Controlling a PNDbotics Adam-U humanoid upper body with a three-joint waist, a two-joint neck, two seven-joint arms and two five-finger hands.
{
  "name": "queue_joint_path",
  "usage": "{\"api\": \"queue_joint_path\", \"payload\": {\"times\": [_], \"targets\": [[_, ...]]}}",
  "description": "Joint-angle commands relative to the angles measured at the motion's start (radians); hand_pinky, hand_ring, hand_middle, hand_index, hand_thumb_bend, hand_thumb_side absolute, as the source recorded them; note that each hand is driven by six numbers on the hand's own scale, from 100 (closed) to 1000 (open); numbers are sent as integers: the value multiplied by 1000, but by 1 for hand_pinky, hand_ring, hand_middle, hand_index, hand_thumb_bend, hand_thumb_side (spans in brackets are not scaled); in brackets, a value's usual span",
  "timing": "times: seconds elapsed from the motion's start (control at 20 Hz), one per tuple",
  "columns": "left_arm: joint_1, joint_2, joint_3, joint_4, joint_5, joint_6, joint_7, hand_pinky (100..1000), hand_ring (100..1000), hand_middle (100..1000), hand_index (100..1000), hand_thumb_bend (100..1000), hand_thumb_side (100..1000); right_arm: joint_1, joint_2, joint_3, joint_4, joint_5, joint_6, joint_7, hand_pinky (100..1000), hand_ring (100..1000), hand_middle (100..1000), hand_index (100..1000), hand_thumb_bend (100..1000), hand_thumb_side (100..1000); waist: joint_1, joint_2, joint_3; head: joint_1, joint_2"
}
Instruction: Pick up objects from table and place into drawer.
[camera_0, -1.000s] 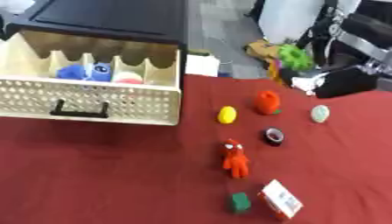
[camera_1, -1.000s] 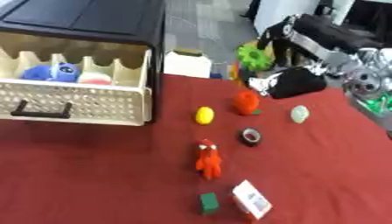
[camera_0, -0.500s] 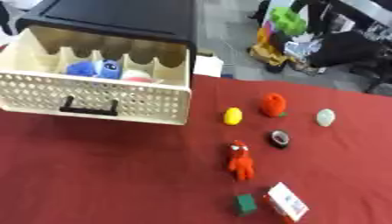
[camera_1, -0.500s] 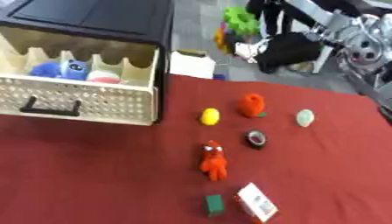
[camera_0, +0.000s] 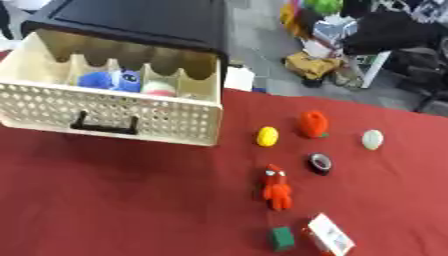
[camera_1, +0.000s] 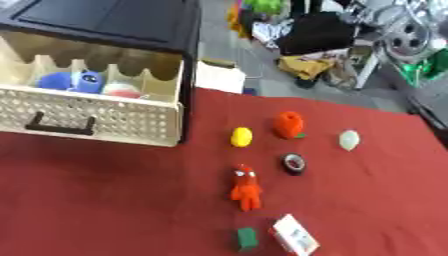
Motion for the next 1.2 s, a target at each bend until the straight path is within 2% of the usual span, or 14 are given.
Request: {"api": "queue_joint_path", "payload": {"times": [0.05, 0.3, 0.6, 1.2], "targets": [[-20, -1, -3, -12, 4, -1, -8, 417, 335, 383, 772, 100, 1000, -35, -12, -13, -11, -10, 14, -16, 385, 498, 285, 431, 202, 496, 6, -18, 11, -19, -17], [-27, -11, -7, -12, 8, -2, -14, 418, 335, 383, 771, 100, 1000, -79, 12, -6, -6, -23, 38, -36, 374, 491, 280, 428, 220, 492, 1, -12, 47, -46, -34], [-34, -23, -11, -12, 11, -2, -21, 417, 335, 383, 770, 100, 1000, -129, 53, 10, 15, -30, 43, -49, 362, 484, 275, 425, 237, 477, 1, -6, 71, -80, -41], [-52, -37, -19, -12, 18, 1, -36, 417, 336, 383, 770, 100, 1000, -185, 123, 43, 70, 0, 36, -39, 353, 479, 273, 423, 243, 469, -8, 0, 99, -100, -52]]}}
